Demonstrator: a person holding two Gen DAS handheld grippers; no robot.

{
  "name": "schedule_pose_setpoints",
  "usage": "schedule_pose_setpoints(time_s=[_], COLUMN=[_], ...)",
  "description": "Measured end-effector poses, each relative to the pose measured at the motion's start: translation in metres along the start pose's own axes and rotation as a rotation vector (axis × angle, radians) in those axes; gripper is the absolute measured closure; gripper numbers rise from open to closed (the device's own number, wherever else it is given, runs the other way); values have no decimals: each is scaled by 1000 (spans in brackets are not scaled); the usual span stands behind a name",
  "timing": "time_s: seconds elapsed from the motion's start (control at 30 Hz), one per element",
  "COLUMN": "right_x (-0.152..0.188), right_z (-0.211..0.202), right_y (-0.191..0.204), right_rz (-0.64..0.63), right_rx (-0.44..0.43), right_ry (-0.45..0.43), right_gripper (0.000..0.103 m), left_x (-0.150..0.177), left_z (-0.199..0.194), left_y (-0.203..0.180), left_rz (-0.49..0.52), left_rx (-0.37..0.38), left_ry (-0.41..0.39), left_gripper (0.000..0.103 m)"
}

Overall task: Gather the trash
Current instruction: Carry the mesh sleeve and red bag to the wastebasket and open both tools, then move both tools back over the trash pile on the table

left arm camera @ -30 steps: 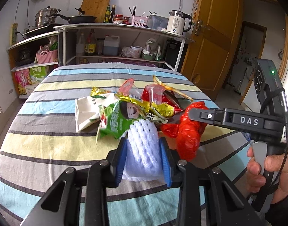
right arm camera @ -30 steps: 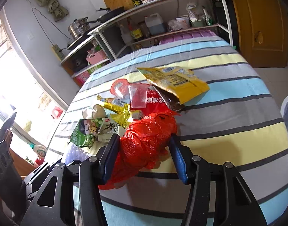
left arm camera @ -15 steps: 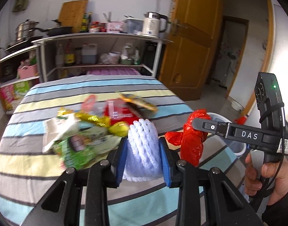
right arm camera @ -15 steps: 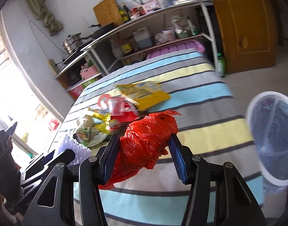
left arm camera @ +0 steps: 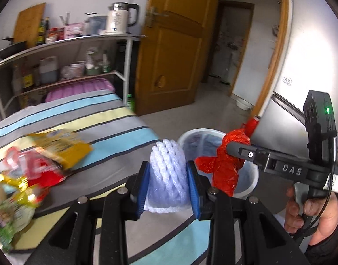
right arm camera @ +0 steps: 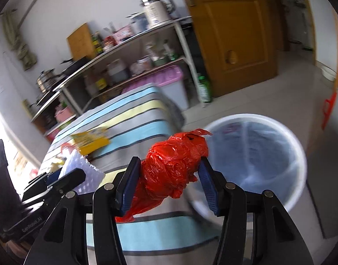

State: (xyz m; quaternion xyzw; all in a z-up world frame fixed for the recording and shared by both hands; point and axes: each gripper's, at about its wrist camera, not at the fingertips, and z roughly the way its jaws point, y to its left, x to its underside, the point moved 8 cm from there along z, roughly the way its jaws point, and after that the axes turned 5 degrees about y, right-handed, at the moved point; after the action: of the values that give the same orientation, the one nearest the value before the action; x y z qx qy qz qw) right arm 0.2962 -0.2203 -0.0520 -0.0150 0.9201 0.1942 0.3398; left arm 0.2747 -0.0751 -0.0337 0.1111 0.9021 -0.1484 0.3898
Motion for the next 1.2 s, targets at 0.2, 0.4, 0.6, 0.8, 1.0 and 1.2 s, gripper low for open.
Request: schedule_pose_setpoints(time_s=[0.2, 0.4, 0.6, 0.8, 1.0, 1.2], right_x=[-3, 4, 12, 15, 11, 7], right_z=[2, 14, 24, 17, 3, -19], right_y=[-57, -95, -114, -119, -108, -76], right_rz=[75, 117, 136, 136, 117, 46], right_rx=[73, 124, 143, 157, 152, 138], right_ry=[0, 35, 66, 44, 8, -56], right_gripper=[49, 48, 46, 46, 46, 46], left_x=[-19, -25, -29, -32, -31, -25], left_z=[44, 75, 99, 101, 85, 53], left_y=[-35, -58, -70, -67, -62, -47], left_rz=[26, 46, 45, 21, 2, -11], left_rx=[77, 120, 135, 148, 141, 106], left_ry=[35, 70, 108, 102, 68, 14], left_gripper=[68, 66, 57, 46, 46, 46])
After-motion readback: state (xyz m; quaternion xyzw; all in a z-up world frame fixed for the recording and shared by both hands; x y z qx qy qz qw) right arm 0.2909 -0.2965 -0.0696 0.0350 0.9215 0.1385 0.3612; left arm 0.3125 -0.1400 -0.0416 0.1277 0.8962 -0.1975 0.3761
